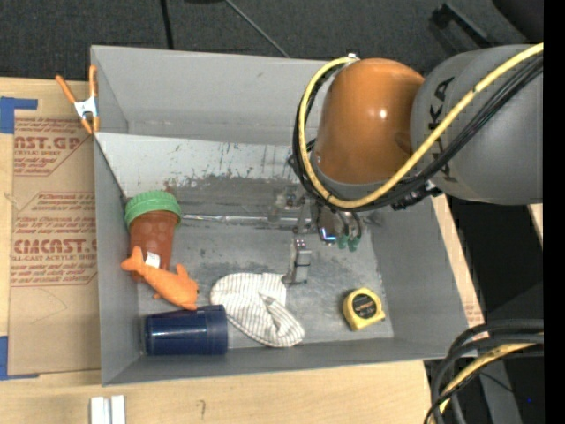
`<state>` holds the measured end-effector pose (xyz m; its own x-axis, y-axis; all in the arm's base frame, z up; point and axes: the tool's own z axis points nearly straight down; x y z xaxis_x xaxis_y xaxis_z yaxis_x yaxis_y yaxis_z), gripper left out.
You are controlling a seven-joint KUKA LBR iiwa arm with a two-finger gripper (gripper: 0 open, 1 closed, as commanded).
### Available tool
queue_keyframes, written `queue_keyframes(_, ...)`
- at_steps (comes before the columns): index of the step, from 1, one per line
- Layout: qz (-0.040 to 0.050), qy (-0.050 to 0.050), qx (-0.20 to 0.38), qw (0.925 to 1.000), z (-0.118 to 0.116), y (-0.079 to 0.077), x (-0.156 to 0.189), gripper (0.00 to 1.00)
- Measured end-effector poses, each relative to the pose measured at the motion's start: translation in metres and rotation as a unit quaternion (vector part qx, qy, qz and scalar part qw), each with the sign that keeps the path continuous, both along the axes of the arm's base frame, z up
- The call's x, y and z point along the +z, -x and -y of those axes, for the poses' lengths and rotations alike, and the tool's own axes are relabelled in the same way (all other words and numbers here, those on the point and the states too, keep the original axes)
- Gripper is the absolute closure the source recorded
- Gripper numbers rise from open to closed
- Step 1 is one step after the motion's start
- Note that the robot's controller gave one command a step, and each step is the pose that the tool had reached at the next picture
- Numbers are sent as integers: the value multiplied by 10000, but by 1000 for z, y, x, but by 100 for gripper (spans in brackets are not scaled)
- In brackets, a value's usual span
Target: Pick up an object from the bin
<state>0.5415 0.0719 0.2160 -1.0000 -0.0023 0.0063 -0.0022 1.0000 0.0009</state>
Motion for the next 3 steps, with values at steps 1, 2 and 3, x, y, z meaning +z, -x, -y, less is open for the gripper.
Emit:
queue_keyframes(1, 40, -4, -5, 10000, 0, -1, 5, 0)
queue_keyframes(2, 74, -5, -96, 9999, -24, 12, -42, 0)
queue_keyframes(3, 51, -8, -251, 9997, -56, 25, -102, 0)
